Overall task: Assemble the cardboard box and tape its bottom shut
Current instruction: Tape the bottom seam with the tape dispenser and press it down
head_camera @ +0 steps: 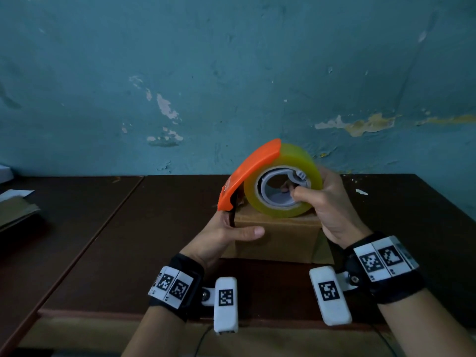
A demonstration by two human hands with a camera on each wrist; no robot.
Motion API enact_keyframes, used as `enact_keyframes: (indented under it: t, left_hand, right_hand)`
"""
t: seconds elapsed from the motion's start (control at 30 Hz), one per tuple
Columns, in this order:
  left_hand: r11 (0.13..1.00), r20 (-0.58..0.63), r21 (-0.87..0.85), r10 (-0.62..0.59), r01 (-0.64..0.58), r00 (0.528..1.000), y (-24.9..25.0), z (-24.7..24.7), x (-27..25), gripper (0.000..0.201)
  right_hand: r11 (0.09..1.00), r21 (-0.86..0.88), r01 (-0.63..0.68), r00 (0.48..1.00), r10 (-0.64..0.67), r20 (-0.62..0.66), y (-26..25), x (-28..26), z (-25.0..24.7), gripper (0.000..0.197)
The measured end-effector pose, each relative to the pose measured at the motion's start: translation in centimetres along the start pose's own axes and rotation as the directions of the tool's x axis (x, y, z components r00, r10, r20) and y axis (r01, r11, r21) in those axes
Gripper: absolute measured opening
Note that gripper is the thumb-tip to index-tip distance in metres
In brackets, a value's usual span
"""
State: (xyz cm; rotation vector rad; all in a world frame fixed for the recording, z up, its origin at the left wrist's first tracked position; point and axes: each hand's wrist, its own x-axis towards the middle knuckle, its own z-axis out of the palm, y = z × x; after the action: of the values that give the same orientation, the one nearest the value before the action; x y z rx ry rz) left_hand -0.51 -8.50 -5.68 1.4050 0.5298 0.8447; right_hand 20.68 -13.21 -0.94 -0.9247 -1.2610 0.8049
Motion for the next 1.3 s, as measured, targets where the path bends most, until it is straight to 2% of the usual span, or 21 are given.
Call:
enact_keyframes:
  t: [0.07, 0.2, 0.47, 0.57, 0.77, 0.93, 1.1, 1.3]
  left_hand:
    - [1.000, -0.032, 0.013, 0.018, -0.018, 0.999, 0.1, 0.4, 0.2, 0.077]
    - [0.996, -0.142, 0.032, 0.082, -0.079, 0.986, 0.1, 1.1, 0.8, 0.094]
    - [0.994, -0.226, 0.014, 0.109, -0.109, 0.968, -0.6, 1.4, 1.3, 0.079]
    - [0.995, -0.227, 0.005, 0.100, -0.101, 0.969, -0.8, 1.7, 1.2, 0.070]
    - [0.990, -0.233, 0.009, 0.140, -0.142, 0.962, -0.8, 2.0, 1.3, 0.063]
    - [0.987, -0.276, 0.003, 0.153, -0.158, 0.949, -1.2, 1.7, 1.7, 0.078]
    - [0.995, -0.288, -0.001, 0.095, -0.099, 0.953, -2.4, 1.0, 2.4, 0.077]
    - [0.994, -0.279, -0.010, 0.101, -0.108, 0.955, -2.6, 0.8, 2.4, 0.076]
  right_hand:
    - [1.000, -0.008, -0.003, 1.000, 0.003, -0.008, 0.1, 0.0, -0.1, 0.027]
    - [1.000, 0.009, 0.004, 1.000, -0.004, -0.005, 0.2, 0.0, 0.0, 0.025]
    - [1.000, 0.015, 0.018, 0.999, -0.018, -0.026, 0.4, -0.1, 0.3, 0.032]
    - [0.999, 0.027, 0.046, 0.999, -0.046, -0.011, 0.2, -0.2, 0.5, 0.037]
    - [0.997, -0.018, 0.072, 0.997, -0.072, 0.006, 0.0, -0.3, 0.6, 0.041]
    - [0.990, -0.125, 0.066, 0.997, -0.071, -0.032, 0.4, 0.1, 0.4, 0.041]
    - [0.986, -0.162, 0.040, 0.998, -0.046, -0.033, -0.3, 0.5, -0.8, 0.043]
    - [0.969, -0.245, -0.009, 1.000, 0.009, -0.001, -1.0, 0.8, -1.8, 0.044]
